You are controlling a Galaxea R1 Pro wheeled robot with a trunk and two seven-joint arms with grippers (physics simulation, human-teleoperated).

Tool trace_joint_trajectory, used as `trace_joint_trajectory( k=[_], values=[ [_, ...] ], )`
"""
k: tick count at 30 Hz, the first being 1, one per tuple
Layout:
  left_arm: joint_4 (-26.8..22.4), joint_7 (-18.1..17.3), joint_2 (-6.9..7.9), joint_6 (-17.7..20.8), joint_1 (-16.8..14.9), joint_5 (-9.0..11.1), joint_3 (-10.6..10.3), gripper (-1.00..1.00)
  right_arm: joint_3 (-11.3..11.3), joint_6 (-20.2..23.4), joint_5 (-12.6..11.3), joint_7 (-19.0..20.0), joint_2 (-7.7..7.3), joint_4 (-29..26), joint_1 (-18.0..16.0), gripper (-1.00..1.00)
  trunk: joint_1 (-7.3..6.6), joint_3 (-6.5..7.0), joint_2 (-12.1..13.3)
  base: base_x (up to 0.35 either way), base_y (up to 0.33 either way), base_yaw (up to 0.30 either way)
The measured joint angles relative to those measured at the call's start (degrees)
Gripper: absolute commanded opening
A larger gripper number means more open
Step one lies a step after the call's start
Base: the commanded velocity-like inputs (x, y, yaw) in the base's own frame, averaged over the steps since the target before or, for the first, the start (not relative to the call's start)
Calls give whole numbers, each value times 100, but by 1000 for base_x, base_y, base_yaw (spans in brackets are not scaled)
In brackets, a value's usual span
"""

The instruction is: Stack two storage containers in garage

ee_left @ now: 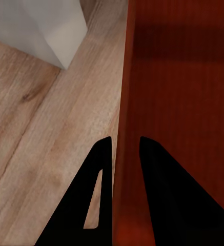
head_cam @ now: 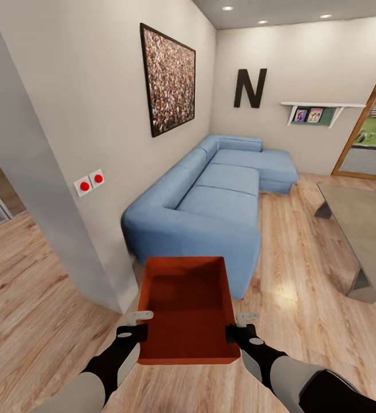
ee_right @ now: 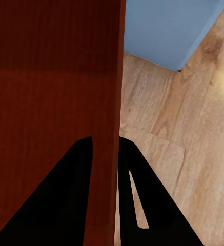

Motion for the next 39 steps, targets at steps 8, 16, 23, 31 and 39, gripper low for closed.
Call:
trace_joint_trajectory(
  k=[8, 16, 23, 31, 39],
  values=[
    [-29, 32, -3, 46, 1, 7, -30, -100, -37, 7, 19, 6, 1, 13, 0, -100, 2, 2, 1, -73, 0, -1],
    [-21, 42, -8, 45, 0, 10, -28, -100, -44, 12, 29, 6, -1, 16, 0, -100, 3, 2, 1, -300, 0, 0],
    [-22, 40, -7, 51, 2, 10, -27, -100, -45, 17, 29, 7, 0, 17, 0, -100, 3, 2, 0, -282, 0, 0],
    [-27, 41, -4, 67, 2, 11, -32, -100, -57, 17, 36, 5, 6, 31, 0, -100, 2, 2, 1, -204, 0, 0],
    [-34, 38, -4, 43, 2, 9, -22, -100, -35, 13, 24, 1, -2, -4, 0, -100, 1, 2, 0, -107, 0, 0]
  ],
)
